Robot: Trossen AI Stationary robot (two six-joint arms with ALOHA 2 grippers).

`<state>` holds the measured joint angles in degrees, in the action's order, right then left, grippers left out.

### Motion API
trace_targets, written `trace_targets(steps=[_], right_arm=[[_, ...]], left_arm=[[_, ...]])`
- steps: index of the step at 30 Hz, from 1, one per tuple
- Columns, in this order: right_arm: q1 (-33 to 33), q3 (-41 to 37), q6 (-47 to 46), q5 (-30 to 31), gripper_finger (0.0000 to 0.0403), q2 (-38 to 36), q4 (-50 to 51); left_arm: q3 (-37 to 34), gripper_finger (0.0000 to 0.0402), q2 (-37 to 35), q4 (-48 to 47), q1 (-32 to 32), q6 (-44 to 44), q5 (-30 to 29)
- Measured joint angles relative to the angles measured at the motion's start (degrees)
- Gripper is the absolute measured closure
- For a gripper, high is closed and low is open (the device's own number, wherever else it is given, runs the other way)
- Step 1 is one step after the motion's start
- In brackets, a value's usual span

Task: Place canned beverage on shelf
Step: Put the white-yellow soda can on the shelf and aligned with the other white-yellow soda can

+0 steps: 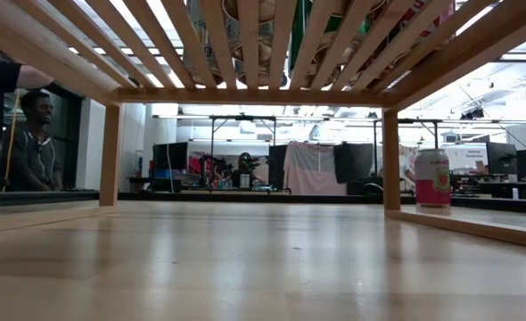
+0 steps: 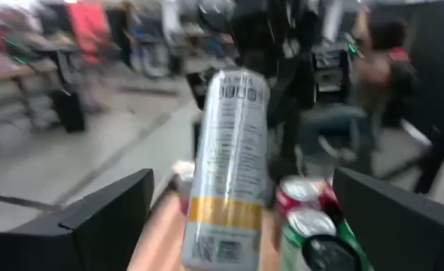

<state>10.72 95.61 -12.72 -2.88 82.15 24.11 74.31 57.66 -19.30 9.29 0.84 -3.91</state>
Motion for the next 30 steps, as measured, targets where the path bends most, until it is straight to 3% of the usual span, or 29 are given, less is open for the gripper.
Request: trace_targets(steps=[8, 15, 24, 30], right_arm=[[-2.6, 0.0, 2.7, -0.2, 0.0190, 2.3, -5.7], [-2.1, 0.0, 4.2, -0.2, 0.0190, 2.3, -8.8], [-2.1, 0.0, 6.5, -0.6, 0.0190, 2.3, -8.4], [-2.1, -0.1, 7.8, 0.1, 0.0190, 2.3, -6.9]], left_arm=[[8.3, 0.0002, 9.1, -7.6, 5.4, -1.5, 6.9], [11.9, 0.0002, 13.8, -10.1, 8.3, -1.1, 18.5], [12.5, 0.0007, 15.6, -10.0, 9.2, -2.9, 19.1], [12.5, 0.0073, 15.6, -9.9, 9.2, -3.9, 18.9]])
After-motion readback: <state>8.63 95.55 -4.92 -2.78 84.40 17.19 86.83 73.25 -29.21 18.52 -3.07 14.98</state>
